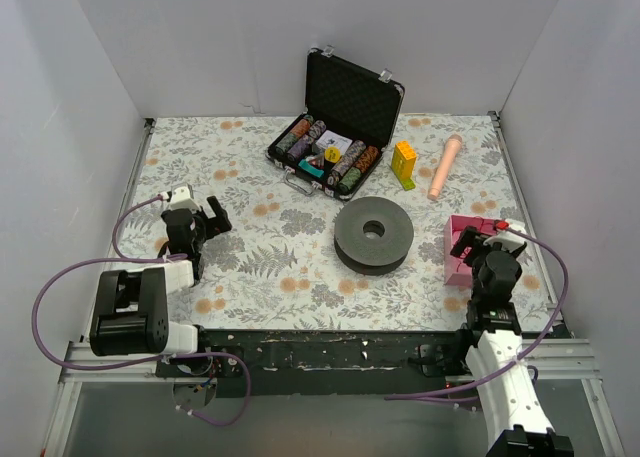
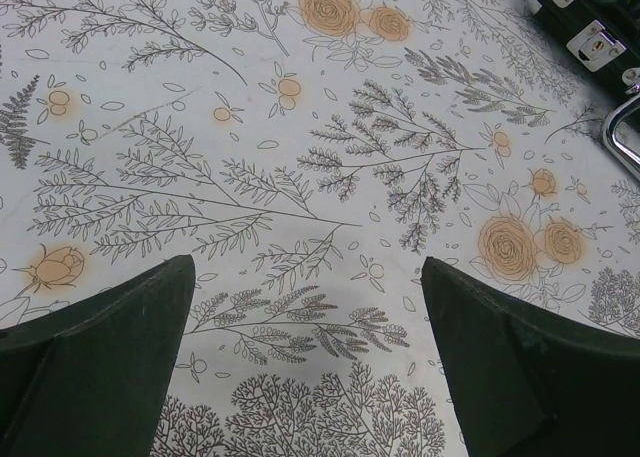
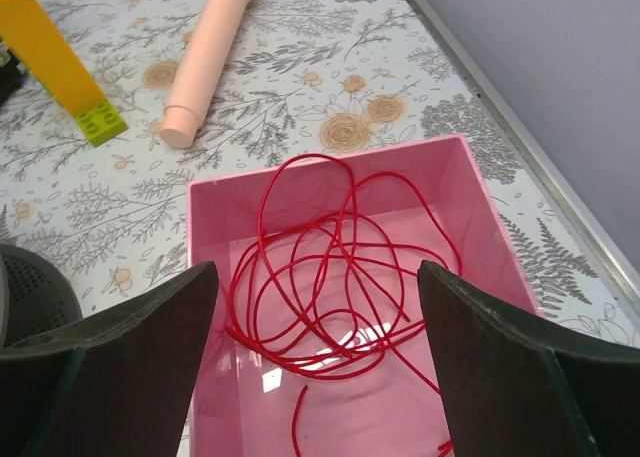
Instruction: Wrap the cables
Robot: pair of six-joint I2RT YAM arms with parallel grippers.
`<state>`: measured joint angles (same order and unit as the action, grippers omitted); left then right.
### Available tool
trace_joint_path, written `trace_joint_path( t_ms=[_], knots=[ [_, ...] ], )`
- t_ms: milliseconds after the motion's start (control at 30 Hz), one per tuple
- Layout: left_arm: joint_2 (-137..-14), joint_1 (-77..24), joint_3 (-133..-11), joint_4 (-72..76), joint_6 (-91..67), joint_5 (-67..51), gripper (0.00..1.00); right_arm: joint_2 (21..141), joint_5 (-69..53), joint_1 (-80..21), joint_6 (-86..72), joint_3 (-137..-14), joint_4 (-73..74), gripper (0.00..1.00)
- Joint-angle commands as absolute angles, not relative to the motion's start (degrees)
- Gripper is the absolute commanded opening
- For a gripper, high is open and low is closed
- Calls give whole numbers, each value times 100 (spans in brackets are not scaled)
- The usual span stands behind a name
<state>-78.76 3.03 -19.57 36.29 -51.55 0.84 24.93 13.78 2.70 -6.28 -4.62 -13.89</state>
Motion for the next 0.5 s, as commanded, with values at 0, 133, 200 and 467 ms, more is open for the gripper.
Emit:
trace_joint_path(
  t_ms=[0, 133, 200, 467],
  knots=[
    [-7682, 308, -2153, 3393, -5098, 98, 98, 2504, 2248, 246, -975, -1080, -854, 94],
    [-7541, 308, -2083, 3314, -4800, -447, 98, 2917, 2522, 246, -1142, -1519, -248, 98],
    [-7480, 308, -2092, 3165, -4659, -728, 98, 3241, 2470, 255, -1186, -1783, -10, 98],
    [-7365, 308, -2259, 2786, -4579, -835, 98, 4323, 1495, 360, -1231, -2733, 870, 83]
  ],
)
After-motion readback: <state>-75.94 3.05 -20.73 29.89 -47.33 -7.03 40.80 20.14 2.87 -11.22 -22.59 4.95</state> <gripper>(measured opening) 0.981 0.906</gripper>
